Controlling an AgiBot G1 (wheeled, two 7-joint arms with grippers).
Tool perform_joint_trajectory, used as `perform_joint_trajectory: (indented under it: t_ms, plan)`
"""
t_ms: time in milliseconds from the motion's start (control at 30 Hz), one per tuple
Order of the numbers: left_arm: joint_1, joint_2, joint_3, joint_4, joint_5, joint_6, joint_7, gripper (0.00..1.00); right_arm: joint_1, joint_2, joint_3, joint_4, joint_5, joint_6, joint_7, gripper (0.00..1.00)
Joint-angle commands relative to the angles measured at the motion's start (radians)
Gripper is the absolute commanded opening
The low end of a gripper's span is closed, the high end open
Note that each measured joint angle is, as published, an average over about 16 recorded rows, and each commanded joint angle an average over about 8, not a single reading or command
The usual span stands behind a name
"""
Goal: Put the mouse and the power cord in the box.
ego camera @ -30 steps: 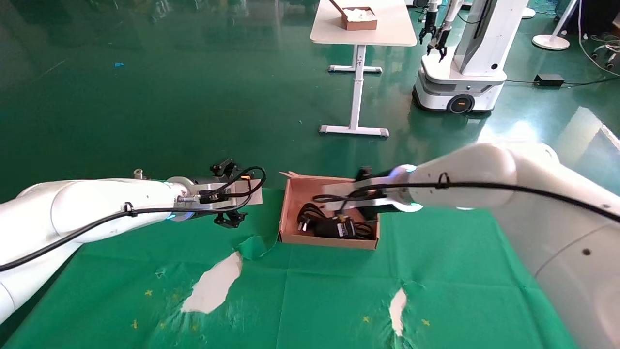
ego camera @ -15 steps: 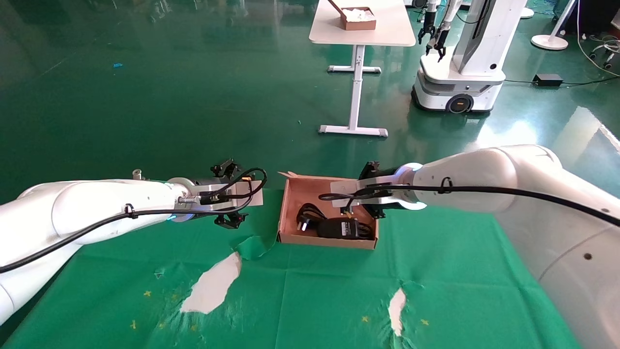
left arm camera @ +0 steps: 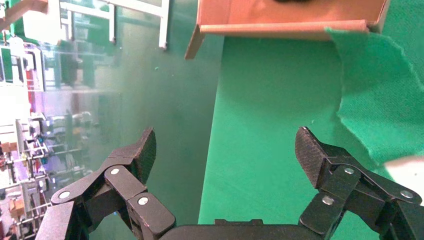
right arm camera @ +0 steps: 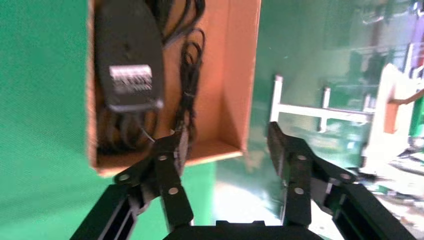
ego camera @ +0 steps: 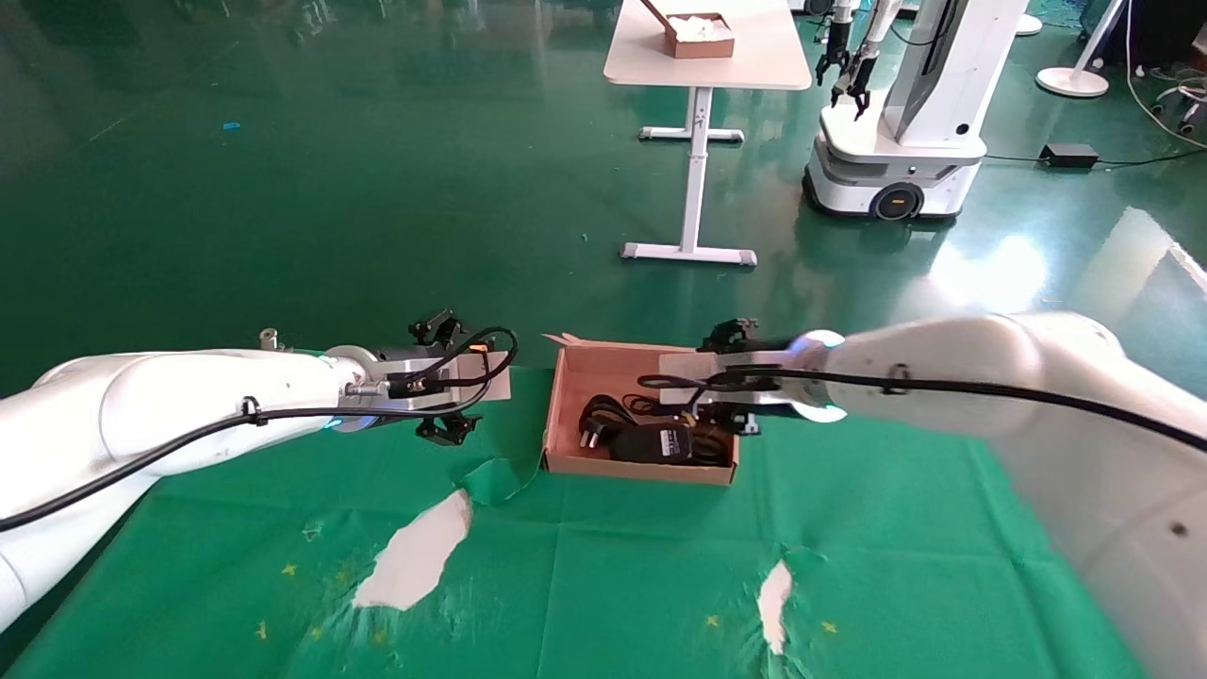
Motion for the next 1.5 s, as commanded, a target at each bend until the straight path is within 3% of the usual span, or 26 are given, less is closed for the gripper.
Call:
perform_joint_trajectory:
  t_ms: [33,700,1500]
  plan:
    - [0.0,0.0,0.0,0.0,0.0,0.0,0.0,1.0,-0.018,0.022,0.018,0.021,0.04,-0.02,0.005,1.0]
    - [0.012,-0.012,-0.02,-0.014,-0.017,0.018,-0.003,1.0,-0.225,0.275,0.22,0.264,0.505,-0.25,0.063,1.0]
    - [0.261,-0.25,-0.434,-0.301,-0.371,0.397,-0.059,1.0,-0.475,0.581,0.465,0.558,1.066,-0.528,0.134,1.0]
